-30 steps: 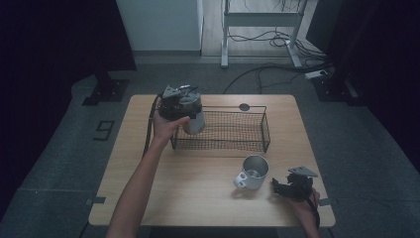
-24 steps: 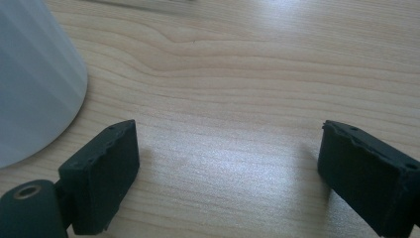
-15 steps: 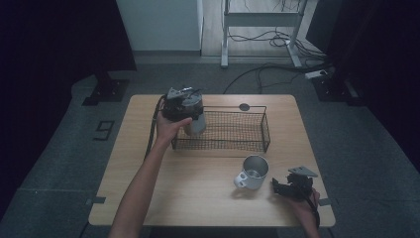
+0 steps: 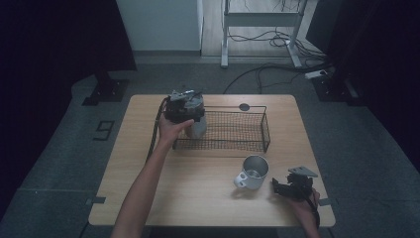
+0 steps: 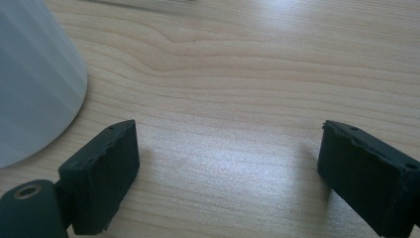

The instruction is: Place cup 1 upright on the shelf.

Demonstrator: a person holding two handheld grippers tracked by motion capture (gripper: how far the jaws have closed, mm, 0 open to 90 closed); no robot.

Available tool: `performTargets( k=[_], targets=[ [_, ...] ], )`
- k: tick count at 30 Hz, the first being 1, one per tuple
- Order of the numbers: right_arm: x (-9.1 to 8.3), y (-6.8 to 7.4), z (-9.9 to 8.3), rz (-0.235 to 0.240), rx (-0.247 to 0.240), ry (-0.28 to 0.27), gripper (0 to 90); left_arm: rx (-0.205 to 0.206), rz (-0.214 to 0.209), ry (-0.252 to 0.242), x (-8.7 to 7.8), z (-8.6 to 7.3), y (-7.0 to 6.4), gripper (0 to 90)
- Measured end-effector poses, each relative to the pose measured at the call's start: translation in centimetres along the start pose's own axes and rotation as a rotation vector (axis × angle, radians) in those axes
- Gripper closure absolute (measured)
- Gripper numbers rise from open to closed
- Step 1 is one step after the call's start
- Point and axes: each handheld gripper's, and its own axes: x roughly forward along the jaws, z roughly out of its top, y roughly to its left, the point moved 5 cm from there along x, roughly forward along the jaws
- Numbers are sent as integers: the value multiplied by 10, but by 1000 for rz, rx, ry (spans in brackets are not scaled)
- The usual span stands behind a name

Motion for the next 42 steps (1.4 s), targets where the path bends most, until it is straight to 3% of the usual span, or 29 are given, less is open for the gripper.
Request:
performTargets(
  k=[18, 34, 42],
  targets=[
    [0, 0, 0, 1, 0, 0, 90, -4, 16, 52, 16, -18, 0, 41],
    [0, 0, 0, 1, -1, 0, 90, -20, 28, 70, 25, -29, 2, 41],
    [0, 0, 0, 1, -1, 0, 89, 13, 48, 80, 29, -33, -2, 40]
  ],
)
